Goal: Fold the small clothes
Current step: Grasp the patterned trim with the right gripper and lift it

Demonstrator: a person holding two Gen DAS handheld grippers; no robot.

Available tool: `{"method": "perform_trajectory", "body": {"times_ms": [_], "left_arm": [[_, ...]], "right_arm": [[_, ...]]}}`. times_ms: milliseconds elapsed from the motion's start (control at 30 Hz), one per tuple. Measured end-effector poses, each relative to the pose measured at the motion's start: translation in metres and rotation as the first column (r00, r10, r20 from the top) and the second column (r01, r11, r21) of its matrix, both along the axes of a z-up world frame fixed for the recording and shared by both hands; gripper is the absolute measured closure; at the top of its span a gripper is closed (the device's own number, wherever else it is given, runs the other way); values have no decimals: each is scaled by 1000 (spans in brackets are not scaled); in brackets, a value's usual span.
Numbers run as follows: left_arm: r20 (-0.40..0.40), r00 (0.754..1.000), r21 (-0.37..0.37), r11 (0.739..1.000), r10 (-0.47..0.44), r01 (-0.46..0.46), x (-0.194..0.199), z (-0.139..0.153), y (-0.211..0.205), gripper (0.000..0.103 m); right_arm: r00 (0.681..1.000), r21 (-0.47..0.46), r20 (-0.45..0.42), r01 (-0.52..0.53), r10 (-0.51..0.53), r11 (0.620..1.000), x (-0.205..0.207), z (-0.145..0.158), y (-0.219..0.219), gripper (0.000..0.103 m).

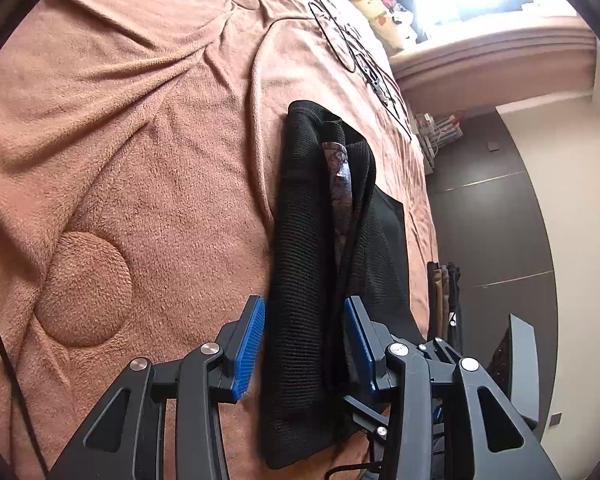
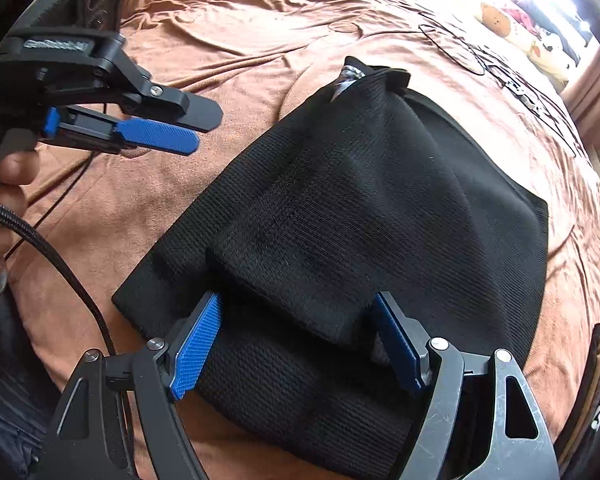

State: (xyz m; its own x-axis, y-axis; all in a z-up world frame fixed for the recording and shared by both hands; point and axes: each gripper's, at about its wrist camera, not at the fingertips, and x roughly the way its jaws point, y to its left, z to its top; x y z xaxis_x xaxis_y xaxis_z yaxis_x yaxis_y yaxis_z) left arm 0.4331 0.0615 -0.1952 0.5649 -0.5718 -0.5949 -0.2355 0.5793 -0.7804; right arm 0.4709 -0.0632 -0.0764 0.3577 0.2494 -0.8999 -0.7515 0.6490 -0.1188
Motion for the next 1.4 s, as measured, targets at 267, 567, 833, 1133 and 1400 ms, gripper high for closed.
{"method": "perform_trajectory", "body": {"times_ms": [267, 567, 833, 1133, 1400], "left_arm": [[6, 1000, -24, 999, 27, -27, -4, 3, 7, 59], [12, 999, 1, 999, 38, -38, -7, 9, 5, 59], [4, 999, 31, 999, 43, -43, -10, 8, 4, 59], [-12, 999, 50, 998, 43, -42, -6, 4, 0, 59], [-27, 998, 57, 997, 52, -51, 1, 2, 0, 59]], "right_arm": [[998, 24, 42, 36, -37, 999, 20, -12, 12, 61], [989, 60, 94, 111, -116, 992, 37, 1, 5, 95], [972, 106, 141, 174, -188, 979, 54, 30, -26, 95], [947, 135, 135, 275, -293, 952, 99, 39, -51, 95], [906, 102, 146, 387, -398, 917, 152, 34, -64, 95]]}}
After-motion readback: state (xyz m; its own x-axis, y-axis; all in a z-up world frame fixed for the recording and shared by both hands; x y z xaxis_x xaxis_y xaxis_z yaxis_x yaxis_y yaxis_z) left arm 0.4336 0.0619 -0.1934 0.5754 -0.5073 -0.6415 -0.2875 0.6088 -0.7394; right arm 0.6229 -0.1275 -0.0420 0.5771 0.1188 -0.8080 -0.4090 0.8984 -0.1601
